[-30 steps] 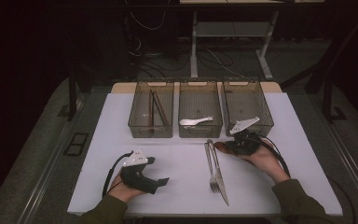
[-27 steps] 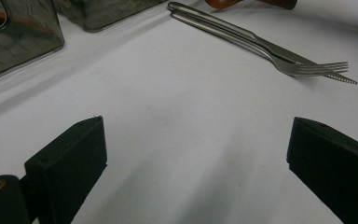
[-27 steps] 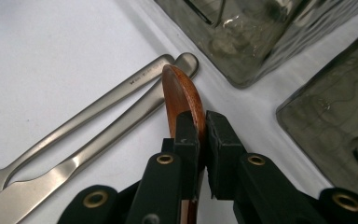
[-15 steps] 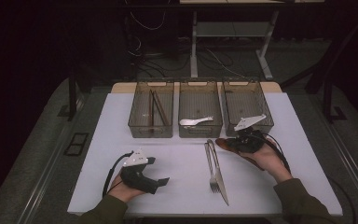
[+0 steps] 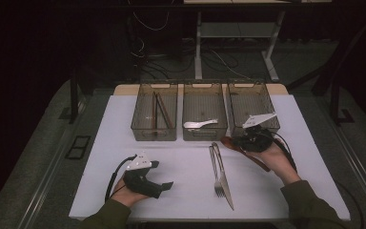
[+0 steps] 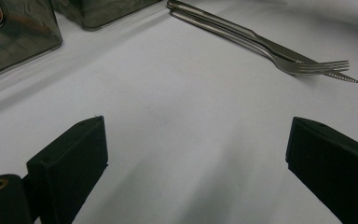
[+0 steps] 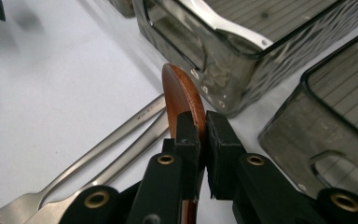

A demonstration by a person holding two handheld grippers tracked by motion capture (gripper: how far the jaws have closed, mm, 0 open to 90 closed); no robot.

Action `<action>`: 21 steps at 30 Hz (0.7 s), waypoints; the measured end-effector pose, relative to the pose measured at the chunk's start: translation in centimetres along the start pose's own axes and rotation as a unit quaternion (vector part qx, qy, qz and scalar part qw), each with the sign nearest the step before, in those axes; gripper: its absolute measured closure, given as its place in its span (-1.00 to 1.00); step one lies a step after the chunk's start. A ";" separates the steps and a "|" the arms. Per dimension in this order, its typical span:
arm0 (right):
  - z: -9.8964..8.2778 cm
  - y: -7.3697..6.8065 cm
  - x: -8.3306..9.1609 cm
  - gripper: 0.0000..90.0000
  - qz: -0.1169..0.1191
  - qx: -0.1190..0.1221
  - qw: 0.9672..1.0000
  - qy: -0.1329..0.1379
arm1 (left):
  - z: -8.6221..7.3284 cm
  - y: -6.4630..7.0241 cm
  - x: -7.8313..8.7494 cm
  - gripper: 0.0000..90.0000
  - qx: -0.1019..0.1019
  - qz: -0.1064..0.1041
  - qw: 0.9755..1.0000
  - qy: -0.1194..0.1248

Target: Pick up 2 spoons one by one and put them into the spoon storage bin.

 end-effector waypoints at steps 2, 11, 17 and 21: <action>0.3 0.0 0.2 0.86 -0.001 0.001 1.000 0.005 | 0.0 0.0 0.0 -0.89 -0.001 0.000 1.000 0.002; 3.1 -0.7 1.3 0.86 0.007 0.007 0.999 0.039 | 0.1 0.0 0.0 -0.89 -0.005 0.002 1.000 0.002; 5.5 -1.0 1.4 0.86 0.007 0.015 0.998 0.056 | 0.1 0.0 0.1 -0.89 -0.005 0.001 1.000 0.004; 7.1 -1.1 1.3 0.86 0.005 0.017 0.998 0.062 | 0.1 0.0 0.1 -0.89 -0.006 0.001 1.000 0.005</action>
Point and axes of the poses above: each handheld gripper's, and its own axes: x roughly backward along the jaws, z roughly out of its top, y roughly to its right, the point moved 7 cm from there along -x, roughly forward along the jaws, and after that the axes turned 10 degrees about -x, right-handed, at the moved point
